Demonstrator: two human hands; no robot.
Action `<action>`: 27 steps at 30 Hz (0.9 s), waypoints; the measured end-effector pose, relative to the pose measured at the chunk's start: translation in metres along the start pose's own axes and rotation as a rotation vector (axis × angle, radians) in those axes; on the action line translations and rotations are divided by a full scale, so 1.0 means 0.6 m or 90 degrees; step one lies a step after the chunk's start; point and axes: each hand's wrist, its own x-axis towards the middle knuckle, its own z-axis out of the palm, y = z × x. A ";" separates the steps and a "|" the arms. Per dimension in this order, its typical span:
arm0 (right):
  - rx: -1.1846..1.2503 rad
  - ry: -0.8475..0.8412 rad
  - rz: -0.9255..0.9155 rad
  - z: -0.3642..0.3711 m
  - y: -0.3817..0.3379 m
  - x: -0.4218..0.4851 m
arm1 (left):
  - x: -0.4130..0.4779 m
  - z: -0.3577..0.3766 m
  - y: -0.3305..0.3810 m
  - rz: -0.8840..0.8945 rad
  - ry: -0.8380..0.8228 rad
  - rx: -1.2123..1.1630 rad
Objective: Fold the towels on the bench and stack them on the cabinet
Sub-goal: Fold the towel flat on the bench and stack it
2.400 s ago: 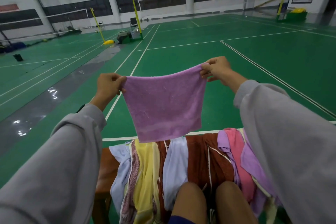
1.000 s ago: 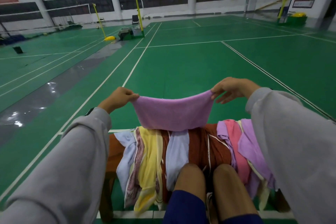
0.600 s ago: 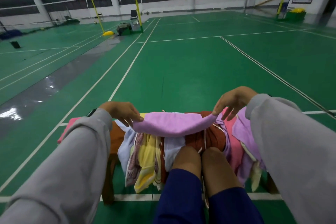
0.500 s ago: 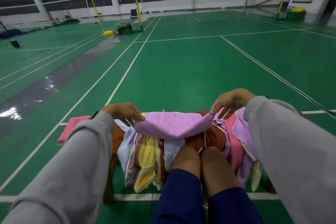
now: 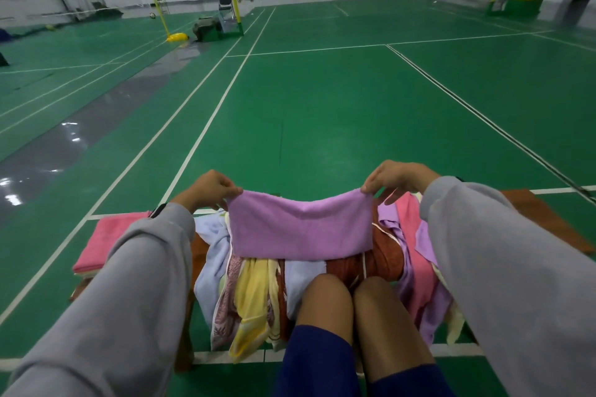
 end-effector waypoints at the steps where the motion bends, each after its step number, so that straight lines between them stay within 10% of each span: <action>1: 0.000 0.004 -0.002 -0.001 -0.002 0.012 | 0.010 0.002 -0.003 -0.004 0.001 0.000; 21: -0.146 0.169 0.009 0.068 0.047 0.253 | 0.179 0.106 -0.103 -0.097 0.082 0.052; 27: -0.354 0.207 -0.009 0.137 0.047 0.273 | 0.191 0.163 -0.117 -0.167 -0.127 0.082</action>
